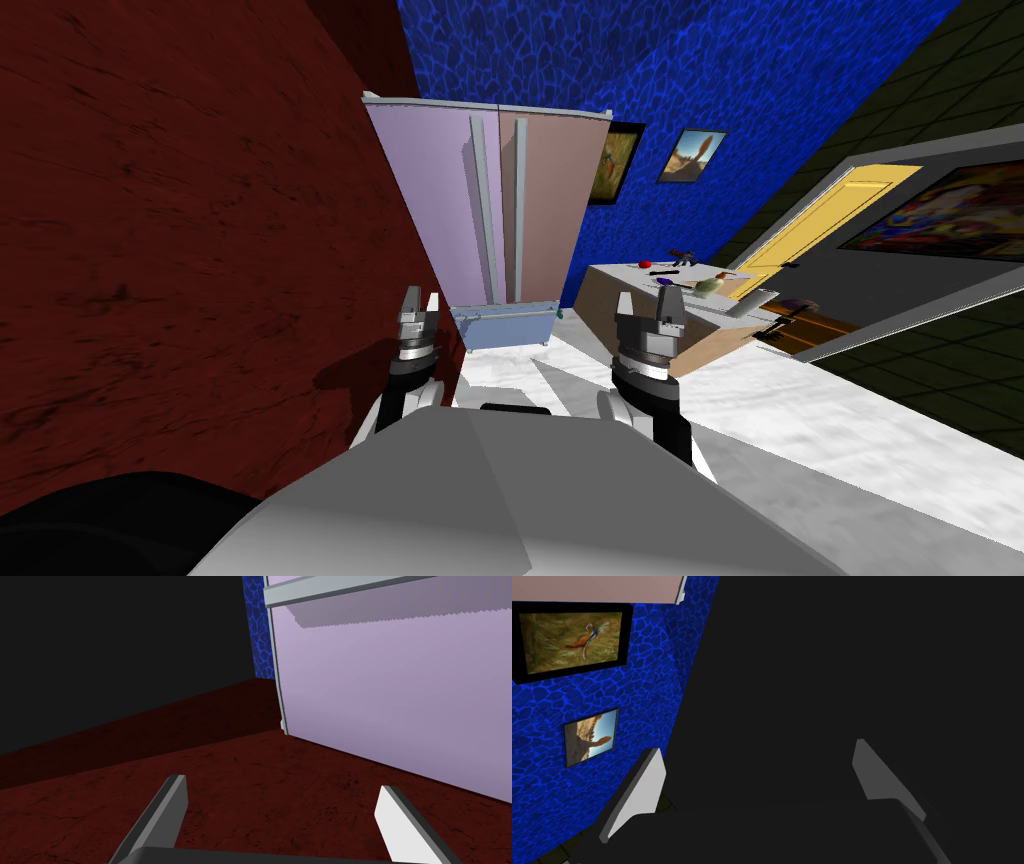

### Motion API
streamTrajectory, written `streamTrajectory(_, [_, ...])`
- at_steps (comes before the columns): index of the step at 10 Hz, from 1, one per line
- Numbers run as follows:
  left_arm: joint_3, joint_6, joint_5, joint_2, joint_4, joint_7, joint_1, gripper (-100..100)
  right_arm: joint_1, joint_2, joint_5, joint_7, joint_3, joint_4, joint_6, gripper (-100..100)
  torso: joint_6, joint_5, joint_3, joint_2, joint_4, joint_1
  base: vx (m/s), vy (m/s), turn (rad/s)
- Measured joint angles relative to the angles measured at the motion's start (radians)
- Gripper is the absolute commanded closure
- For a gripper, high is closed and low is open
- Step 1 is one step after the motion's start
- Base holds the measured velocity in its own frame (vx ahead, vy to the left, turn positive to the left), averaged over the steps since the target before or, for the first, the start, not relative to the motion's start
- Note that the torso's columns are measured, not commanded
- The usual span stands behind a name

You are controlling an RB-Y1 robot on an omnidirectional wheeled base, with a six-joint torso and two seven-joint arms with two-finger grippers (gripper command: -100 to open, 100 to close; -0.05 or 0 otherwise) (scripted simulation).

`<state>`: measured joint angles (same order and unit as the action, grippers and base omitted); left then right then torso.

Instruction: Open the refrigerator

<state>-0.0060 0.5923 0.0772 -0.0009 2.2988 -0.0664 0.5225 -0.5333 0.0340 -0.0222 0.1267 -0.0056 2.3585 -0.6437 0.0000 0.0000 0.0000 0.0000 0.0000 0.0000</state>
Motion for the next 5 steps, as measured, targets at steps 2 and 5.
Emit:
streamTrajectory(2, [0.0, 0.0, 0.0, 0.0, 0.0, 0.0, 0.0, 0, 0.0, 0.0, 0.0, 0.0, 0.0, 0.0, 0.0, 0, 0.0, 0.0, -0.209, 0.104, 0.105, 0.0, 0.0, 0.0, 0.0])
streamTrajectory(5, [0.0, 0.0, 0.0, 0.0, 0.0, 0.0, 0.0, 0, 0.0, 0.0, 0.0, 0.0, 0.0, 0.0, 0.0, 0, 0.0, 0.0, -0.644, 0.322, 0.322, 0.0, 0.0, 0.0, 0.0])
